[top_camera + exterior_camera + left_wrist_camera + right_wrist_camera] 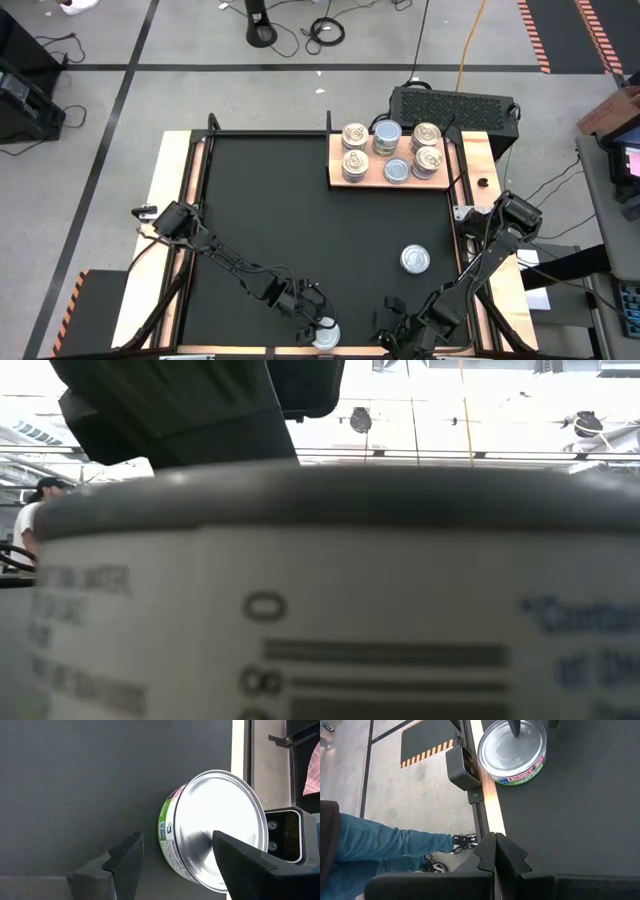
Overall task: Stack canned seafood by type on shelf
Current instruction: Stack the green tuna can on top of the other green tuna can on the shelf
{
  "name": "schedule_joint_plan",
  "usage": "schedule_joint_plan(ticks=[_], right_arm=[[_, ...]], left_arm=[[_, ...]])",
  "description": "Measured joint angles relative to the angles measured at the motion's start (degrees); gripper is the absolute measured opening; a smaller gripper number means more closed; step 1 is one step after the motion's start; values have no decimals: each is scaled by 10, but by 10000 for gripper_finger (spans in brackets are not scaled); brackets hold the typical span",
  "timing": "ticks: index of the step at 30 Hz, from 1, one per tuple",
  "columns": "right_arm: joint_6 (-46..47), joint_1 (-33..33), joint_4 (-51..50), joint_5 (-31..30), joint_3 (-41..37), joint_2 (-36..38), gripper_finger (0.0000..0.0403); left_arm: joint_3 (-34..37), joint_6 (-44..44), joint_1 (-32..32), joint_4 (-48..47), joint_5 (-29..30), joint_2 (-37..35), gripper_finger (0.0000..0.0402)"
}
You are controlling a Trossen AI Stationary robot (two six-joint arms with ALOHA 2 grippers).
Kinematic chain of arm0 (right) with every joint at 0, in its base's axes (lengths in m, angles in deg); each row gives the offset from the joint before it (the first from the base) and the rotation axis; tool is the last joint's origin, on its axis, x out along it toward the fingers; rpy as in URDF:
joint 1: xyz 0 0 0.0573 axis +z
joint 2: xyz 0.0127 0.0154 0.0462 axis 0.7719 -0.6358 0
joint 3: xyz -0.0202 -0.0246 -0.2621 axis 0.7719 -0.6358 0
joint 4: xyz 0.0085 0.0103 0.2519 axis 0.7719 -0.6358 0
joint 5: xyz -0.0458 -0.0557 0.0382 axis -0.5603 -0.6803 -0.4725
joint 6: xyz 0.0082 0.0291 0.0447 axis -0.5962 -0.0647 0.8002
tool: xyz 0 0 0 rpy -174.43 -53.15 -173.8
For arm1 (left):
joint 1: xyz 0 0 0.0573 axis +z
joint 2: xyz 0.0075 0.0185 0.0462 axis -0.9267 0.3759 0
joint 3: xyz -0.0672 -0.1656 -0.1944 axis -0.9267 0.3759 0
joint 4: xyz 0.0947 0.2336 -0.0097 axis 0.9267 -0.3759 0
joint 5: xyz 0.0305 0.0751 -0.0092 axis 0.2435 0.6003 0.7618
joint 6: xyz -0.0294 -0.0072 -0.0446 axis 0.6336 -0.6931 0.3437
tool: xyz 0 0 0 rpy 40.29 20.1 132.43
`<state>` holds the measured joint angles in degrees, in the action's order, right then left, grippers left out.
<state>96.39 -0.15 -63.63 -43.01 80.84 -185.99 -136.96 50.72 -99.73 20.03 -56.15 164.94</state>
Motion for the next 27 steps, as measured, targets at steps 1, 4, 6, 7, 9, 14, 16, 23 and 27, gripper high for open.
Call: schedule_joint_plan(ticks=[1,4,6,7,9,14,16,23,27], right_arm=[[1,0,0,0,0,0,0],[1,0,0,0,0,0,0],[1,0,1,0,0,0,0],[1,0,1,0,0,0,0],[1,0,1,-1,0,0,0],[1,0,1,-2,0,0,0],[2,0,1,-2,0,0,0],[9,0,2,-2,0,0,0],[16,0,2,-2,0,0,0]], left_arm=[[0,0,0,1,0,0,235],[0,0,0,1,-1,0,233],[0,0,0,0,0,0,224],[0,0,0,1,-1,0,215],[0,0,0,2,-1,0,191],[0,-1,0,3,-7,-1,106],[0,-2,4,2,-13,-1,67],[-1,2,20,4,-39,-2,6],[0,15,36,4,-69,-4,2]])
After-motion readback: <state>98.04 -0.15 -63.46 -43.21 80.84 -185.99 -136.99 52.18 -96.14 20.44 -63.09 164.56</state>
